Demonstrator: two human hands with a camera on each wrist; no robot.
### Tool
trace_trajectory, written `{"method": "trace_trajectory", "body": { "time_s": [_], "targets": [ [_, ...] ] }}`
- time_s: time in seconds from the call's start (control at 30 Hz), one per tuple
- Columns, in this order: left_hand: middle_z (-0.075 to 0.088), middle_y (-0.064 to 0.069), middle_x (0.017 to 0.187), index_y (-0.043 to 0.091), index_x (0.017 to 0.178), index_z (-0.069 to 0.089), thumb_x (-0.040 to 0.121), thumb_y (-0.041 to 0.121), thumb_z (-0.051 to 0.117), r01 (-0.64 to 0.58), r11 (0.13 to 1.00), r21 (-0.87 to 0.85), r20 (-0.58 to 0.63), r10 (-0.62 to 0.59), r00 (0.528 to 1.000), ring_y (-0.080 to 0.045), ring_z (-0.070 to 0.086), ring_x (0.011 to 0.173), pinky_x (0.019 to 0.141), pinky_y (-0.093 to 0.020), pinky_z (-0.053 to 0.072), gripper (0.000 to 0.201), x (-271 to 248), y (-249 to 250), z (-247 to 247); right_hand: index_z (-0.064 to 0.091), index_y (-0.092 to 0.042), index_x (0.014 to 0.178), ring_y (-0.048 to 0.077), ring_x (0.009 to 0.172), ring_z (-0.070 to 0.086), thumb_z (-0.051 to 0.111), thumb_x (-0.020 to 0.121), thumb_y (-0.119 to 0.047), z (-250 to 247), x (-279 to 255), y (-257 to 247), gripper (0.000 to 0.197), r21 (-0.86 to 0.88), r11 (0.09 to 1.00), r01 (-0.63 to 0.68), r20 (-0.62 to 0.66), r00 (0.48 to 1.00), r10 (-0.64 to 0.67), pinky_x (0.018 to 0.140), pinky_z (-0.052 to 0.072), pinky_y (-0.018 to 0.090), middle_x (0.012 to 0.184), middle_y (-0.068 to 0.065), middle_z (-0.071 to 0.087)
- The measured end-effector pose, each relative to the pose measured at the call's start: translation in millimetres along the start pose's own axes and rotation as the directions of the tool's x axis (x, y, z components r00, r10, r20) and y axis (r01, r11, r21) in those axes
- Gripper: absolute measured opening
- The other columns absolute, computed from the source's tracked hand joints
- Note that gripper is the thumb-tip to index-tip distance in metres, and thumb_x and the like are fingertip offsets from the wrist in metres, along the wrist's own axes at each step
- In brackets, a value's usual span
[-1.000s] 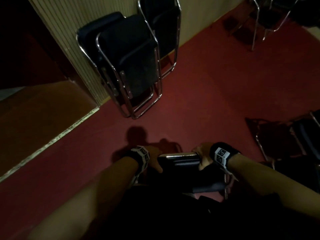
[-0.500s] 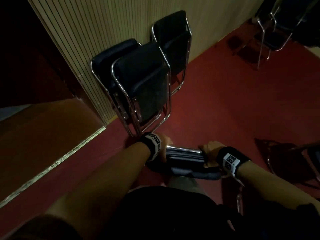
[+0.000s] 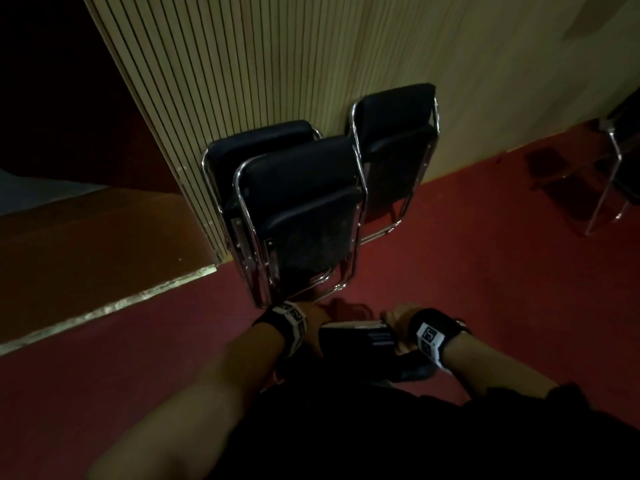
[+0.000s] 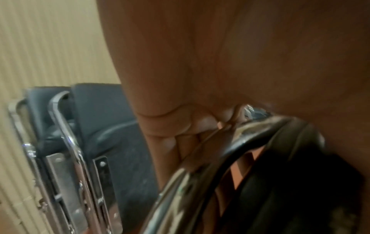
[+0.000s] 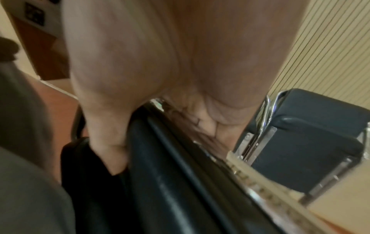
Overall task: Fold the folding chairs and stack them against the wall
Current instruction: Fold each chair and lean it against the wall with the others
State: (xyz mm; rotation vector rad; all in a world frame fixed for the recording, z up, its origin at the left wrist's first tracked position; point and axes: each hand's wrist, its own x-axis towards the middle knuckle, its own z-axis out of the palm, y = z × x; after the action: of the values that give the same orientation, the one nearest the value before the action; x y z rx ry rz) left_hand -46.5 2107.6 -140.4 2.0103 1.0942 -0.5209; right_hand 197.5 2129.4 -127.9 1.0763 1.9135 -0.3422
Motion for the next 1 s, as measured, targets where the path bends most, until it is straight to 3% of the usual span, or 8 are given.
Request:
{"method": "trace_trajectory", "body": {
  "time_s": [0.13,0.37,0.57,0.63,0.73,0.87,1.0],
  "targets": [
    [0.072,0.000,0.115,0.026,0.115,0.069,0.068,0.042,0.087,0.078,0.994,-0.081,-0.065,-0.083,0.994,-0.021,0.068,0.104,0.091,-0.032,0.054,0.053,3.2,-27.9,-28.1,0.061,-0.018,0.122,0.028,0.099,0.067,0.080,0.071,-0.047,-33.7,26.2,12.4,0.061,0.031,0.998,0.060,-0.037,0.998,-0.059,0.074,0.050,0.031,0.113,0.007,0.068],
    [0.065,0.000,0.130,0.028,0.128,0.060,0.072,0.043,0.086,0.078,0.993,-0.092,-0.065,-0.084,0.994,-0.024,0.063,0.117,0.100,-0.034,0.049,0.063,8.9,-51.7,-43.7,0.060,-0.020,0.120,0.025,0.099,0.066,0.083,0.068,-0.043,-59.0,39.8,22.5,0.061,0.082,0.996,0.028,-0.052,0.998,-0.024,0.075,0.050,0.032,0.113,0.004,0.067],
    [0.064,-0.004,0.133,0.024,0.134,0.056,0.077,0.044,0.083,0.042,0.992,-0.116,-0.134,-0.058,0.989,-0.027,0.062,0.119,0.096,-0.029,0.046,0.066,22.8,-43.9,-23.6,0.056,-0.026,0.124,0.025,0.107,0.065,0.078,0.069,-0.041,-40.5,49.0,32.6,0.061,0.105,0.994,0.034,-0.093,0.995,-0.024,0.089,0.053,0.033,0.118,0.001,0.067],
    [0.064,-0.004,0.131,0.026,0.134,0.056,0.076,0.047,0.081,0.066,0.986,-0.156,-0.201,-0.097,0.975,-0.027,0.062,0.118,0.096,-0.030,0.047,0.066,23.9,-55.2,-40.6,0.053,-0.026,0.126,0.026,0.107,0.065,0.074,0.073,-0.037,-56.7,51.1,39.6,0.058,0.129,0.991,0.017,-0.184,0.983,0.007,0.091,0.053,0.035,0.119,0.002,0.066],
    [0.065,-0.004,0.129,0.025,0.132,0.056,0.077,0.048,0.080,0.118,0.969,-0.218,-0.255,-0.173,0.951,-0.026,0.062,0.116,0.096,-0.029,0.046,0.065,33.7,-67.6,-69.2,0.046,-0.022,0.134,0.033,0.113,0.061,0.074,0.072,-0.028,-87.9,68.9,57.5,0.069,0.150,0.989,0.007,-0.292,0.956,0.038,0.095,0.051,0.039,0.126,0.008,0.060],
    [0.059,-0.007,0.136,0.016,0.139,0.051,0.079,0.052,0.078,0.227,0.929,-0.293,-0.243,-0.301,0.922,-0.029,0.058,0.124,0.104,-0.036,0.046,0.075,42.2,-89.8,-94.8,0.044,-0.019,0.135,0.033,0.121,0.053,0.076,0.074,-0.044,-128.1,102.8,69.4,0.073,0.079,0.993,0.086,-0.400,0.915,-0.047,0.100,0.043,0.040,0.132,0.009,0.053],
    [0.064,-0.004,0.126,0.021,0.131,0.052,0.073,0.057,0.081,0.295,0.874,-0.385,-0.301,-0.422,0.855,-0.027,0.064,0.112,0.090,-0.035,0.053,0.075,48.4,-113.3,-120.3,0.047,-0.020,0.130,0.032,0.118,0.056,0.078,0.075,-0.047,-165.5,143.9,93.9,0.068,0.087,0.975,0.204,-0.443,0.884,-0.146,0.097,0.047,0.041,0.127,0.006,0.054]
  ]
}}
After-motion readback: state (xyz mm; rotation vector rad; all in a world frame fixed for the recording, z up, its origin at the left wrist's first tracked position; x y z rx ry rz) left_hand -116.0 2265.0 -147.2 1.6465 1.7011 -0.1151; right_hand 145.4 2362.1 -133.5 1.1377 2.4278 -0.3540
